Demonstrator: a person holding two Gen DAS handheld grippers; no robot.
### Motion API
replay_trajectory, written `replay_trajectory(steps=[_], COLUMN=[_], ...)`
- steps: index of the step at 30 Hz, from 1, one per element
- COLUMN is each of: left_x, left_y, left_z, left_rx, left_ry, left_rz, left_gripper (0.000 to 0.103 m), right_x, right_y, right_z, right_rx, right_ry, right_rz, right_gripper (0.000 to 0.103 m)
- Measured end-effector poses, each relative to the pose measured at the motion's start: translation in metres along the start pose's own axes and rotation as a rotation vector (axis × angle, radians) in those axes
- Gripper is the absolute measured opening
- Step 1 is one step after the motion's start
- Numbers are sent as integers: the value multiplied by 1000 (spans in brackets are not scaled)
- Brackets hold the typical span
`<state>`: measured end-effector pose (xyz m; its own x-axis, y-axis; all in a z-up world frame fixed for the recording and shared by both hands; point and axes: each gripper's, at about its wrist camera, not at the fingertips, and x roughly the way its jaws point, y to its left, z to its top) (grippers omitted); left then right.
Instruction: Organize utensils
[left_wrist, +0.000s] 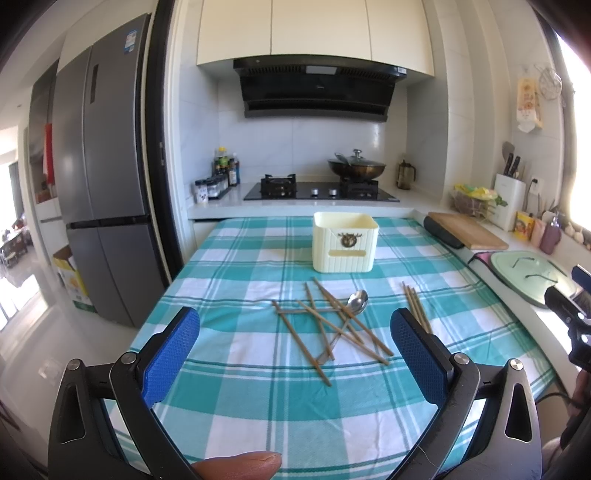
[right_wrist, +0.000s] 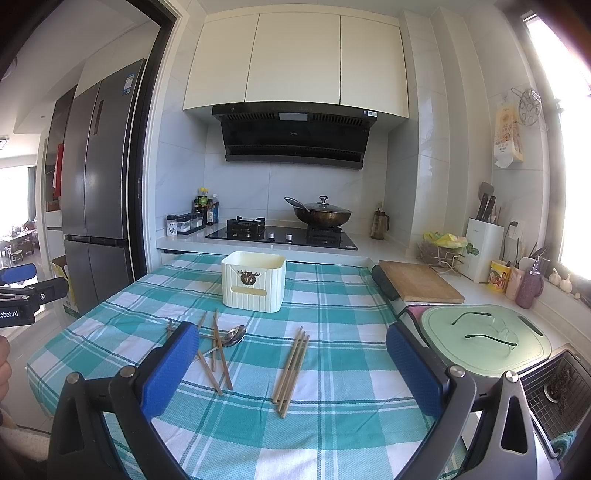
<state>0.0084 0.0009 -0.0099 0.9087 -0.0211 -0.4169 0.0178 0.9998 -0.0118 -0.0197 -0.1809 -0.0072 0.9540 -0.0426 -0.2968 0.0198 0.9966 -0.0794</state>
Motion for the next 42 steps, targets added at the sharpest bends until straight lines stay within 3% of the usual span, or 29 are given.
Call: replay_trajectory(steps=[23, 34, 42], left_x=[17, 59, 128], left_y=[2, 5, 13], left_z=[-10, -9, -18], left_rx=[-9, 5, 16], left_ry=[39, 116, 238], left_rz=[12, 46, 72], left_gripper=[103, 103, 103], right_x=[6, 22, 64], right_y=[1, -1, -22], right_z=[-4, -9, -13], right_rx=[-5, -12, -45], right_ry=[19, 56, 140], right_rz=[7, 1, -40], right_gripper=[103, 103, 103])
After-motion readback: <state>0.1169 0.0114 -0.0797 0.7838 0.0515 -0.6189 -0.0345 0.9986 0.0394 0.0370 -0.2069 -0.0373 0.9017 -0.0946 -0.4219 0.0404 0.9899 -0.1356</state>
